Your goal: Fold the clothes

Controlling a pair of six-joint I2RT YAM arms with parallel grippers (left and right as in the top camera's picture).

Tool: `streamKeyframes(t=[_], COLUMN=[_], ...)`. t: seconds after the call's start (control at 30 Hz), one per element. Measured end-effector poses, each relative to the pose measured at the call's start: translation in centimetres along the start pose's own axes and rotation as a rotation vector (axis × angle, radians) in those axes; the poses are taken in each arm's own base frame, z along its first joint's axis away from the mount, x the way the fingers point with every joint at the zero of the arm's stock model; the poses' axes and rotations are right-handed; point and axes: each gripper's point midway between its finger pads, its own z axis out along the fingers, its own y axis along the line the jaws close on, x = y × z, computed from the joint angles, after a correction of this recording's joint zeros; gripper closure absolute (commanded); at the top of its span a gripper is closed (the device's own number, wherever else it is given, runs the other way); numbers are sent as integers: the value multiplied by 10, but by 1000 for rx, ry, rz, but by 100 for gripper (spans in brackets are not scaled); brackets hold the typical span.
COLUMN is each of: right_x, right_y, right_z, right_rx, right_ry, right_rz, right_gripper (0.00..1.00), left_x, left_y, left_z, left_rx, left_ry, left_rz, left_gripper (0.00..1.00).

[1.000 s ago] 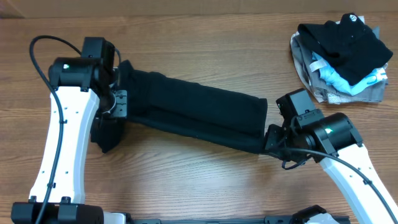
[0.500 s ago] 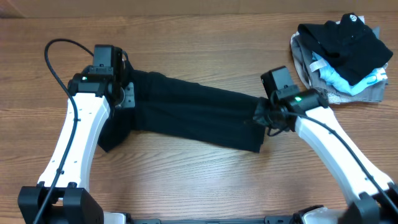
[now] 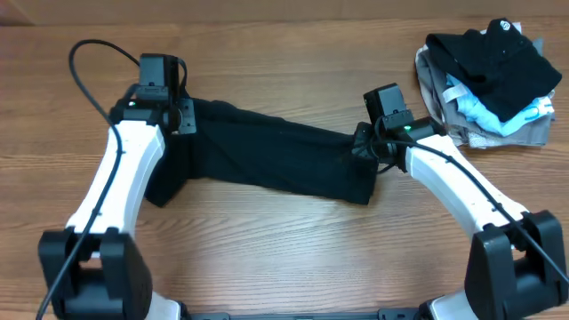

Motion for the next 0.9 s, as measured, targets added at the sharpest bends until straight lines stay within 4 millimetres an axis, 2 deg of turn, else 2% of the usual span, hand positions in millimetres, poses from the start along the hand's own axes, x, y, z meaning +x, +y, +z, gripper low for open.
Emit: streamKeyframes(t=[0.07, 0.17, 0.47, 0.57, 0.67, 0.77, 0.9], right_x=[5, 17, 27, 35, 42, 48, 72], right_y=[-5, -14, -20, -25, -29, -31, -42], right_z=[8, 15, 14, 9, -12, -50, -100], right_rx=[20, 59, 85, 103, 108, 84, 72], right_ry=[28, 84, 123, 154, 174, 169, 206], right_rz=[1, 10, 28, 34, 39, 50, 65], right_gripper=[96, 96, 96, 96, 96, 96, 96], left_x=[9, 20, 15, 26, 44, 52, 74], left_y=[-3, -6, -7, -5, -1, 3, 12], left_z=[19, 37, 40, 38, 31, 14, -16], left_rx=[-6, -13, -10, -17, -27, -37, -51], left_ry=[49, 97, 76, 126, 210, 287, 426], left_rz=[11, 22, 18, 29, 48, 65, 83], left_gripper=[96, 96, 96, 96, 96, 96, 96])
